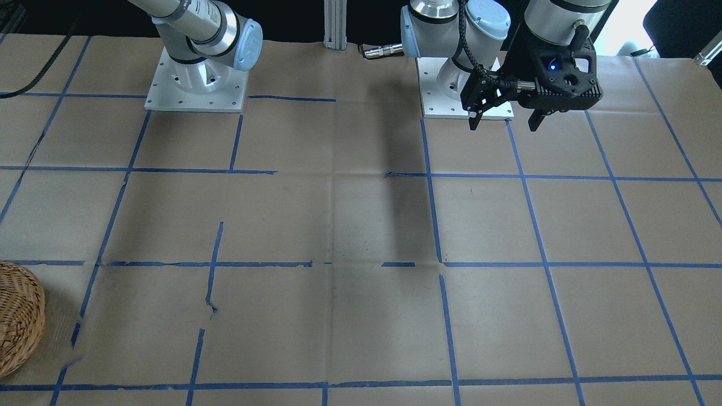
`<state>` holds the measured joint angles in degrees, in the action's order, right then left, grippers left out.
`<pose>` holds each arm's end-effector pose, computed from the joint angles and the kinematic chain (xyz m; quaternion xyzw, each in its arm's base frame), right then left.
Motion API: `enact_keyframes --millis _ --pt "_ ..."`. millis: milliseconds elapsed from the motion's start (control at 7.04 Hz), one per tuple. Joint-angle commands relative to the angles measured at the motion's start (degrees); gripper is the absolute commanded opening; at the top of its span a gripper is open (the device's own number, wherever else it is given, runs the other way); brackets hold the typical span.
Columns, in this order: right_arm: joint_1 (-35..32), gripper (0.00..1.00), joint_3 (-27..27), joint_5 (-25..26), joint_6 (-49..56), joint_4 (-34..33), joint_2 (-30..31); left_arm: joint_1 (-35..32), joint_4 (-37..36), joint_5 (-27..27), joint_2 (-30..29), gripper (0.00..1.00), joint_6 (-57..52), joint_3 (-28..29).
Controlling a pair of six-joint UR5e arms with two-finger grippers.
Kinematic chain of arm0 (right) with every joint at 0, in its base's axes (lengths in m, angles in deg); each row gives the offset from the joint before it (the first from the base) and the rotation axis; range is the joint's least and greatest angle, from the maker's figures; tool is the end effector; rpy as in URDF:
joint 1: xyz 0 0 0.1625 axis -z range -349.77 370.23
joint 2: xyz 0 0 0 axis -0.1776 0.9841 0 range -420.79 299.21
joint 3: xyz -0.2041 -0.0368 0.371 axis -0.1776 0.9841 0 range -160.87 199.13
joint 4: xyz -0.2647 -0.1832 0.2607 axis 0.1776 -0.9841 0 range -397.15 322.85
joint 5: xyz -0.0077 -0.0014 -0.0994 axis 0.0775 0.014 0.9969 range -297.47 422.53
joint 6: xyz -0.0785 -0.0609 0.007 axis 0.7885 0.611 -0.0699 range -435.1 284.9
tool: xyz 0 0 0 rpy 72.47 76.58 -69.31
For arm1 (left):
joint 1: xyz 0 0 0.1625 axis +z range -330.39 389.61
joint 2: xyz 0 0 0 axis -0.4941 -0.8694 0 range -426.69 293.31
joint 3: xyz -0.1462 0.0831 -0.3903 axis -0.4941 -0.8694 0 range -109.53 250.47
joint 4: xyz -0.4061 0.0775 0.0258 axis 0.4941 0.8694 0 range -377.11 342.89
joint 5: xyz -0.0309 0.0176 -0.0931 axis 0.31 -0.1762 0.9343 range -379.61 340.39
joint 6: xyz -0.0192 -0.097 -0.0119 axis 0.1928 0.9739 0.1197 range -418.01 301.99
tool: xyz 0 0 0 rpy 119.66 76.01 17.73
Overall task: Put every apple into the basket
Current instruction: 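Carry the yellow-red apple with the right gripper into the basket and release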
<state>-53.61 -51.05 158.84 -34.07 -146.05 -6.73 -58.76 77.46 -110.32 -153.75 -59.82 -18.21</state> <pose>-0.2124 -0.7097 0.3037 0.1278 -0.9900 -0.0102 0.0592 -0.1186 -0.4720 0.5160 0.0016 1.0000 0.0029 0.0061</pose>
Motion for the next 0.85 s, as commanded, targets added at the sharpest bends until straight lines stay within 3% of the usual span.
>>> enact_keyframes --millis 0,142,284,426,710 --pt "2.49 0.11 -2.41 -1.83 3.27 -2.45 -2.98 0.04 0.0 0.09 -0.13 0.99 -0.03 0.0" --pt "2.49 0.17 -4.51 -1.83 3.18 -4.19 -3.17 0.04 0.0 0.09 -0.22 0.99 -0.03 0.0" --pt "2.49 0.87 -6.01 -1.83 3.79 -5.51 -3.17 0.04 0.0 0.09 -0.22 0.99 -0.03 0.0" --pt "2.49 0.96 -5.94 -1.4 3.79 -5.0 -2.73 -0.05 0.0 0.09 -0.31 0.99 -0.03 0.0" --pt "2.32 0.99 -5.76 -1.39 3.71 -3.34 0.5 0.03 0.0 0.09 -0.31 0.99 -0.03 0.0"
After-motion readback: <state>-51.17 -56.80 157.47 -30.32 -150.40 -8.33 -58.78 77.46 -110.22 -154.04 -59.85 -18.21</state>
